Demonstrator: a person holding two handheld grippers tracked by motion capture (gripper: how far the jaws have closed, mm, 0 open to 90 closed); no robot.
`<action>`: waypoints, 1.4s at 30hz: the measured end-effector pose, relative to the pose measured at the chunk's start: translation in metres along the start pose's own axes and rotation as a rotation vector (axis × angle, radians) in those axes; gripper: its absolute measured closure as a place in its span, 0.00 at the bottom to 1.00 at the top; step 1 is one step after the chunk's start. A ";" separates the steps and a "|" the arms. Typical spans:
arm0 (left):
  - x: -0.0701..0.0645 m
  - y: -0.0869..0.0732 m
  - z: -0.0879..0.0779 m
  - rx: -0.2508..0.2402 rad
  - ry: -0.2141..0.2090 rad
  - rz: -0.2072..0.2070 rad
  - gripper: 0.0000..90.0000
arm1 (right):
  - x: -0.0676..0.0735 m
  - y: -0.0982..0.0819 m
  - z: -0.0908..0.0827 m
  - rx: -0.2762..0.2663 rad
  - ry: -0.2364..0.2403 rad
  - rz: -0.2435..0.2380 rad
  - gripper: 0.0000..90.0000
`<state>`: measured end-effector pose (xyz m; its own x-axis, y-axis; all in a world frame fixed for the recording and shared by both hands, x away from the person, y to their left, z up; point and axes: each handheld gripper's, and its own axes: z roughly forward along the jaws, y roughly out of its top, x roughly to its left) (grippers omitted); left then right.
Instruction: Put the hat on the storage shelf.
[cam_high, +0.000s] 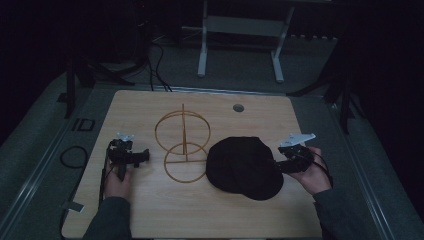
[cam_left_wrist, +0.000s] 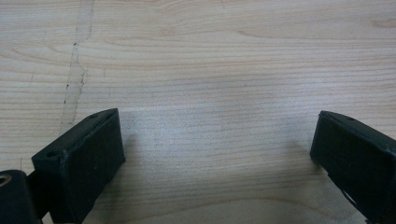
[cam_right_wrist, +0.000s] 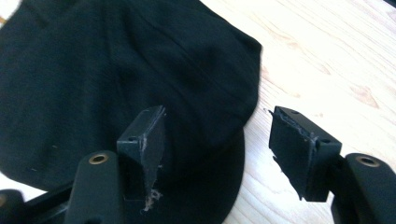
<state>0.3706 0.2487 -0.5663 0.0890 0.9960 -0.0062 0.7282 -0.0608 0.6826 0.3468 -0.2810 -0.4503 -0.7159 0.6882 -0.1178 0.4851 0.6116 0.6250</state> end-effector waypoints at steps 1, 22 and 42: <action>0.000 0.000 0.000 0.000 0.000 0.000 0.03 | 0.001 0.002 0.000 0.003 0.006 -0.009 0.39; 0.000 0.000 0.000 0.000 0.000 0.001 0.03 | 0.024 0.040 0.023 0.083 0.111 -0.140 0.25; 0.000 0.000 0.000 0.000 0.000 0.001 0.03 | 0.035 0.060 0.050 0.185 0.163 -0.185 0.15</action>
<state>0.3704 0.2486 -0.5663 0.0895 0.9960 -0.0057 0.7279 -0.0615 0.6829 0.3762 -0.2011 -0.4561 -0.8643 0.4963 -0.0821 0.4116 0.7915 0.4519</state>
